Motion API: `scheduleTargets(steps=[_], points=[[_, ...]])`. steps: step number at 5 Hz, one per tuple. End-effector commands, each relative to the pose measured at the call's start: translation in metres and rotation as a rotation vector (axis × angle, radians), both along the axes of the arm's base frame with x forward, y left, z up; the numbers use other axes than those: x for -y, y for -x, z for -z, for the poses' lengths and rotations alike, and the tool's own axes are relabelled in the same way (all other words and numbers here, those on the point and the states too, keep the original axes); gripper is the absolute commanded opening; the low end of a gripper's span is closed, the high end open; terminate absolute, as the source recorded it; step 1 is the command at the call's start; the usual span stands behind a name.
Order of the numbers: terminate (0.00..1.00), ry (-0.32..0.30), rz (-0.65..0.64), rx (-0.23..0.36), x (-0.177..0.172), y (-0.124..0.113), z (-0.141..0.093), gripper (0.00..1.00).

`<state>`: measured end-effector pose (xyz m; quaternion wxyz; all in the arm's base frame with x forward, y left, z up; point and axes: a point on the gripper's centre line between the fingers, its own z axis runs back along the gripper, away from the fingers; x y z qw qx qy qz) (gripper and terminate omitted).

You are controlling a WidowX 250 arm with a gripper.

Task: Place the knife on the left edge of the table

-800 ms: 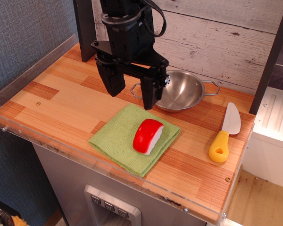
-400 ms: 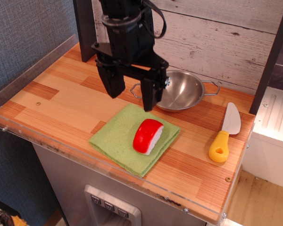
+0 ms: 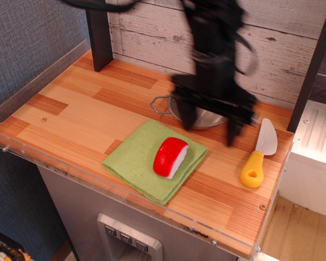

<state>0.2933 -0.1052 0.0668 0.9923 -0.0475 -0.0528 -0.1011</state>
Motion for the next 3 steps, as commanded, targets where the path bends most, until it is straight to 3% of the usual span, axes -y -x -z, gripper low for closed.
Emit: scheduleTargets(steps=[1,3], points=[[0.0,-0.024,-0.019,0.018,0.052,-0.026,0.031,1.0],[0.0,-0.058,-0.017,-0.033,0.049,-0.025,0.052,1.0]])
